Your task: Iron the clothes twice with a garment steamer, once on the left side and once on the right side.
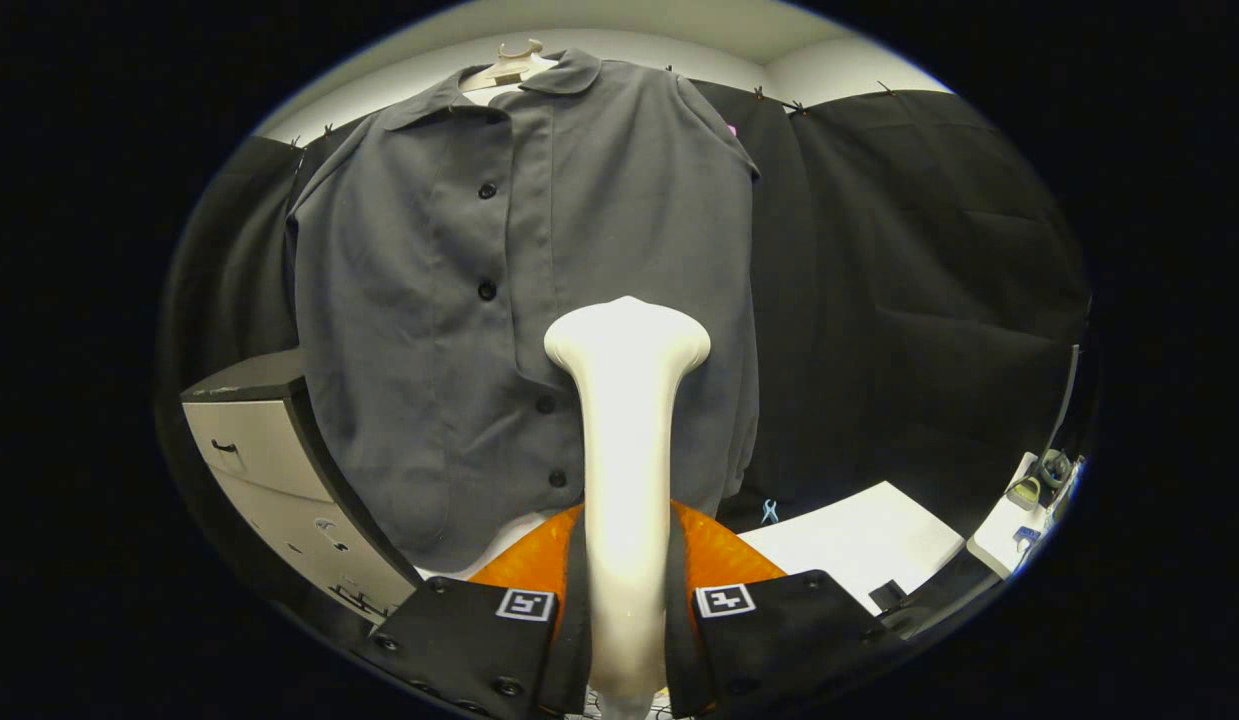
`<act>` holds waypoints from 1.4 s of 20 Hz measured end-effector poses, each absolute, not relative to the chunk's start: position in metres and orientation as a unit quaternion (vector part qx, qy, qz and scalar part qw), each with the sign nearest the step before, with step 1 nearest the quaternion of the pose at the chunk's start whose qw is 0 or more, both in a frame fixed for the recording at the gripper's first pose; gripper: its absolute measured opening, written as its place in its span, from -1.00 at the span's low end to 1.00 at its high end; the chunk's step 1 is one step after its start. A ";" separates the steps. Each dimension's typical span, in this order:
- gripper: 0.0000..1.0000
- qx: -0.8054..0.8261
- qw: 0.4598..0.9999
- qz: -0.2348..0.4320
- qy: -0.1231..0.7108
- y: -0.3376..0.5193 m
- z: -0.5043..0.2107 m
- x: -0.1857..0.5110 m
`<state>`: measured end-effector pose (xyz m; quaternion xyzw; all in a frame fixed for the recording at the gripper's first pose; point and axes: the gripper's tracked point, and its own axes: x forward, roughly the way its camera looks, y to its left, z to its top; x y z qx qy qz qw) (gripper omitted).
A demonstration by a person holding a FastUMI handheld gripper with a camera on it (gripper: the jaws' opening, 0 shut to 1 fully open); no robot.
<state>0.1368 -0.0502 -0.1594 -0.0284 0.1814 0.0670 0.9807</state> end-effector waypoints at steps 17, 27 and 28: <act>-0.25 -0.016 0.966 0.041 0.256 -0.069 -0.249 0.112; -0.25 -0.037 0.974 0.042 0.218 -0.072 -0.218 0.082; -0.25 -0.040 0.976 0.043 0.208 -0.072 -0.206 0.074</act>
